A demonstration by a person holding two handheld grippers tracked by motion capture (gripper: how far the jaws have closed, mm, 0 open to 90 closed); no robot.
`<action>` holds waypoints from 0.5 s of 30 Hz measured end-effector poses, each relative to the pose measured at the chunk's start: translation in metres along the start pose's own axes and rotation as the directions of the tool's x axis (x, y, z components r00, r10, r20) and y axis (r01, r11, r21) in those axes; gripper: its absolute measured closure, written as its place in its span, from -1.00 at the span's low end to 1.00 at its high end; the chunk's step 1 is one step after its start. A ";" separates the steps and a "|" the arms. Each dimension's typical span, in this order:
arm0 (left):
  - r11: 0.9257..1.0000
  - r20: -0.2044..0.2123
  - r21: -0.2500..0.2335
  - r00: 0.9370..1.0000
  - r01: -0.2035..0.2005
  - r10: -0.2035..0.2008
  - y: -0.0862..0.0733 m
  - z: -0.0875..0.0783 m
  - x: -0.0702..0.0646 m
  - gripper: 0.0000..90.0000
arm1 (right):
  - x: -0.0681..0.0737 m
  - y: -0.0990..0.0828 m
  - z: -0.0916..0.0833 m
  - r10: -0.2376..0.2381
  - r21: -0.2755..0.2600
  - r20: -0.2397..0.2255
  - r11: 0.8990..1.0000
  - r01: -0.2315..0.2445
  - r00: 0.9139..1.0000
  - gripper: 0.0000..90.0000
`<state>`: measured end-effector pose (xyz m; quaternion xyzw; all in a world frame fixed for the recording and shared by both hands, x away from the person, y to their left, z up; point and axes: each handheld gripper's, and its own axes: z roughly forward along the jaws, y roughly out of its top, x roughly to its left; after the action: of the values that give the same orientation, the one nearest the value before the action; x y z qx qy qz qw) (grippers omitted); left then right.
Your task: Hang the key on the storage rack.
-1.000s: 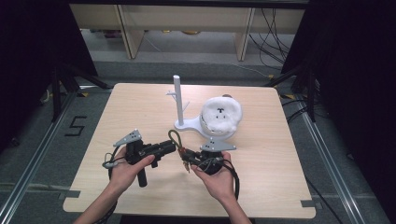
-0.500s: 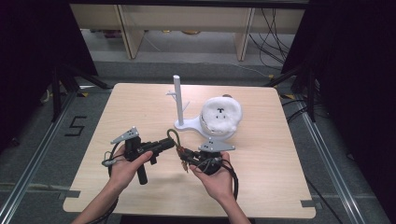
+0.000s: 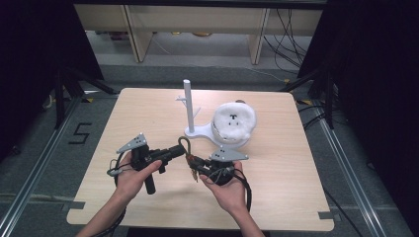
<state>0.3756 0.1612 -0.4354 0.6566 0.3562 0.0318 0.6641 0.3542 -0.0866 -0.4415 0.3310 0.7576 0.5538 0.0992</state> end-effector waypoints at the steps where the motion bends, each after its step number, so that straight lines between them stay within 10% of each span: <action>1: 1.000 0.001 -0.001 1.000 -0.013 0.013 0.001 0.000 0.000 0.87 | 0.000 0.001 0.000 -0.017 -0.010 0.011 1.000 0.017 1.000 0.74; 15: 0.993 -0.092 -0.006 0.989 -0.114 0.113 0.010 -0.006 0.002 0.87 | 0.000 0.003 -0.006 -0.016 -0.013 0.058 1.000 0.017 0.998 0.49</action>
<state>0.3783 0.1684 -0.4268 0.6698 0.3484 0.1016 0.6478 0.3523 -0.0912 -0.4363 0.3400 0.7535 0.5480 0.1279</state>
